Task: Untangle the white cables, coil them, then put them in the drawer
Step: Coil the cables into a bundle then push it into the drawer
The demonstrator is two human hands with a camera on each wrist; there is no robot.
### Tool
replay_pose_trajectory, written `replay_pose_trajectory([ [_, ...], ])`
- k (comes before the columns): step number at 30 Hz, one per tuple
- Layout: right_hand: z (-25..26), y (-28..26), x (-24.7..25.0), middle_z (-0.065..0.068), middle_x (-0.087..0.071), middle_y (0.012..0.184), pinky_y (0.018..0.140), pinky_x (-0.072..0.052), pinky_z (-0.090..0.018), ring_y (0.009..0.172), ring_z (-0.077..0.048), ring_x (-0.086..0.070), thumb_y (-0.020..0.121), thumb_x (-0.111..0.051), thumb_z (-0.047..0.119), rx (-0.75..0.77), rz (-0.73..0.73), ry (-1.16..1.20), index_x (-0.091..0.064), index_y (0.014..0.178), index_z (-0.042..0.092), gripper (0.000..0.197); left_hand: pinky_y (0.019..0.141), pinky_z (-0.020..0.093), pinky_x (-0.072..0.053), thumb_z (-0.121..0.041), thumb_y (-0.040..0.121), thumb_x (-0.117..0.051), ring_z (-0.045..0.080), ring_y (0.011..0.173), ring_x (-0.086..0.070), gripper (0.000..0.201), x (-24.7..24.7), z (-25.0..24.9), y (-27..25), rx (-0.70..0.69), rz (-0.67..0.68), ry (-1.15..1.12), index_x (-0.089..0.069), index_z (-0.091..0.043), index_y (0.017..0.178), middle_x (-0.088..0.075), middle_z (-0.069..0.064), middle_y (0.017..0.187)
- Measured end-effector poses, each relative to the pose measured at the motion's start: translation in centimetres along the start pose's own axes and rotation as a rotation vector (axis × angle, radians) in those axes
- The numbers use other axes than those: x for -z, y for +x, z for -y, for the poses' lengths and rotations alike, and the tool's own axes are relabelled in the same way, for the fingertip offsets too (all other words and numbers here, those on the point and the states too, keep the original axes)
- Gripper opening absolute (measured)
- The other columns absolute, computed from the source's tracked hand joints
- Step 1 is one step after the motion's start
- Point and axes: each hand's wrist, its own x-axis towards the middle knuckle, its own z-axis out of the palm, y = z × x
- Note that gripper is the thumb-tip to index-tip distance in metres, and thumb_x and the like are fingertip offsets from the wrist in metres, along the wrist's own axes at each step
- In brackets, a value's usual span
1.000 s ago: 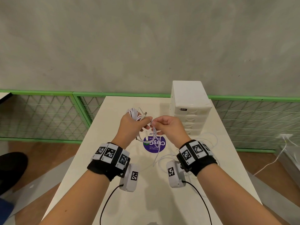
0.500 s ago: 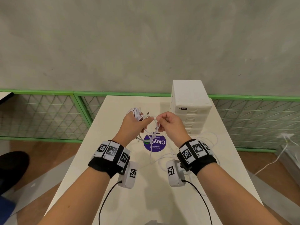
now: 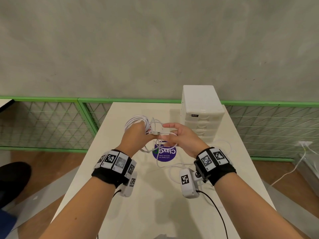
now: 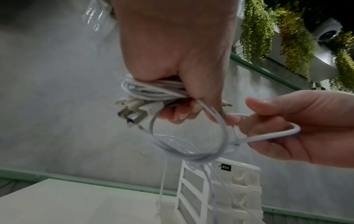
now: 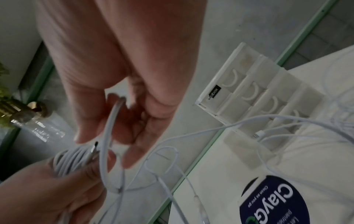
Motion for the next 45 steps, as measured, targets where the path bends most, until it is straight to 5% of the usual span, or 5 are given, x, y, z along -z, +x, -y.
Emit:
replay_pose_trajectory([
  [8,0.1,-0.4,-0.1,-0.002,-0.049,0.073,0.045,-0.033,-0.019,0.05,-0.014,-0.035,0.081,-0.071,0.014,0.083,-0.016,-0.157,-0.065,0.092,0.025,0.017,0.045,0.024,-0.027,-0.042,0.071,-0.08,0.013,0.046,-0.038,0.05,0.7,1.0,0.0,0.085,-0.078,-0.019,-0.041,-0.016,0.052,-0.041,-0.003,0.05],
  [15,-0.5,0.3,0.2,0.005,-0.053,0.086,0.057,-0.036,-0.022,0.083,-0.015,-0.053,0.071,-0.074,0.048,0.095,-0.051,-1.035,-0.073,0.099,0.033,0.031,0.045,0.024,-0.025,-0.04,0.068,-0.083,0.01,0.045,-0.033,0.056,0.2,0.8,0.0,0.155,-0.101,-0.115,-0.033,-0.015,0.059,-0.038,-0.004,0.052],
  [25,-3.1,1.1,3.3,0.002,-0.051,0.13,0.111,-0.028,-0.039,0.128,-0.017,-0.038,0.078,-0.074,0.031,0.134,-0.388,-0.592,-0.073,0.079,0.028,0.003,0.032,0.017,-0.032,-0.039,0.08,-0.074,0.013,0.035,-0.042,0.044,1.4,1.7,-0.1,0.26,-0.095,-0.298,-0.046,-0.013,0.058,-0.049,0.005,0.048],
  [37,-5.3,0.6,6.1,-0.015,-0.066,0.114,0.085,-0.044,-0.031,0.104,-0.031,-0.059,0.092,-0.05,0.021,-0.293,-0.585,-0.617,-0.069,0.108,0.009,0.028,0.048,0.025,-0.038,-0.036,0.088,-0.064,0.02,0.042,-0.045,0.036,1.2,1.7,0.4,0.296,-0.087,-0.413,-0.05,-0.008,0.07,-0.052,0.006,0.055],
  [45,-2.0,-0.1,0.6,0.004,-0.059,0.11,0.098,-0.037,-0.021,0.109,-0.01,-0.051,0.088,-0.057,0.012,0.508,-0.396,-0.553,-0.069,0.103,0.022,0.022,0.03,0.015,-0.032,-0.036,0.089,-0.064,0.013,0.034,-0.046,0.045,0.1,-0.2,0.0,0.213,-0.087,-0.339,-0.048,-0.008,0.058,-0.053,0.006,0.051],
])
